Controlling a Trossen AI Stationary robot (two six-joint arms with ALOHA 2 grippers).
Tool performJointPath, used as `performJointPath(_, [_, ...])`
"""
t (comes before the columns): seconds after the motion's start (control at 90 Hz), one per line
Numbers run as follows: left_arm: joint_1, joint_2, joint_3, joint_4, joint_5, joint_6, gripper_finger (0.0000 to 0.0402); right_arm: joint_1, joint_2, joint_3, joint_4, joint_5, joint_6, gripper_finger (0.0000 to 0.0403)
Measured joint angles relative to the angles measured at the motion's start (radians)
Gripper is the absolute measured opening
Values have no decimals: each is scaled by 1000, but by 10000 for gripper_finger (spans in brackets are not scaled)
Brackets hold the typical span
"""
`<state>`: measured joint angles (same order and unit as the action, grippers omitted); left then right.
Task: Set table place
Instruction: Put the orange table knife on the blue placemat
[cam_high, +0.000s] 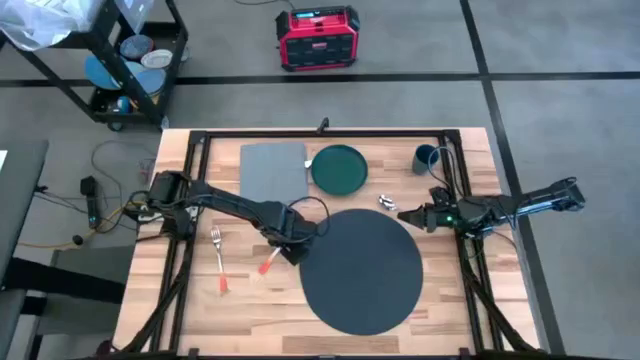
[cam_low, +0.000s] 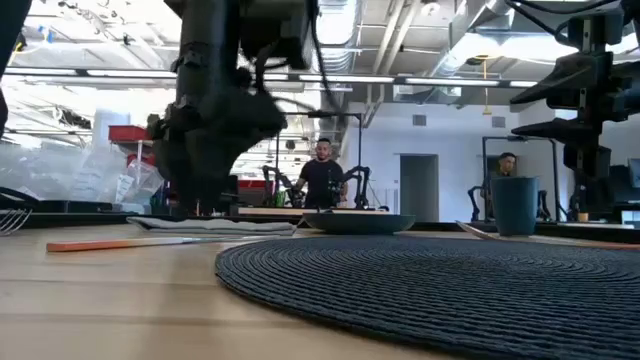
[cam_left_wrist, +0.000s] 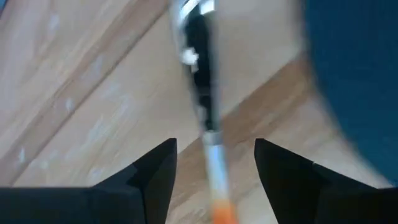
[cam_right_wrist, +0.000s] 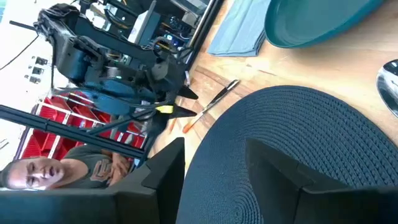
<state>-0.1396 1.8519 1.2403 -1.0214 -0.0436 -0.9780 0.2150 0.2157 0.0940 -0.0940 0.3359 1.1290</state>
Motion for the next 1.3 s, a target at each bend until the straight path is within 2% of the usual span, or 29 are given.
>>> performJointPath(0.156, [-12,0,-79,73,65,-11,201,0,0,0,-4,0,-1,153])
performJointPath(0.389, [-25,-4,-105,135,76,-13,190,0,0,0,-8,0,-1,153])
performJointPath(0.511, [-26,-4,-110,152,69,-3,146,0,0,0,-15,0,-4,153])
performJointPath(0.733, [-28,-9,-189,250,87,-12,22,0,0,0,-14,1,-4,153])
performJointPath(0.956, [-27,-10,-202,242,86,0,6,0,0,0,-15,1,-3,153])
performJointPath(1.111, [-29,-10,-185,224,48,16,3,0,0,0,-14,1,-3,153])
performJointPath(1.2, [-29,-62,-140,226,33,35,2,0,0,0,-15,1,9,153])
performJointPath(1.244, [-42,-103,-116,325,-15,50,2,4,0,0,-14,1,20,153])
performJointPath(1.3, [-73,-201,-79,554,-140,67,5,11,0,0,-14,1,23,153])
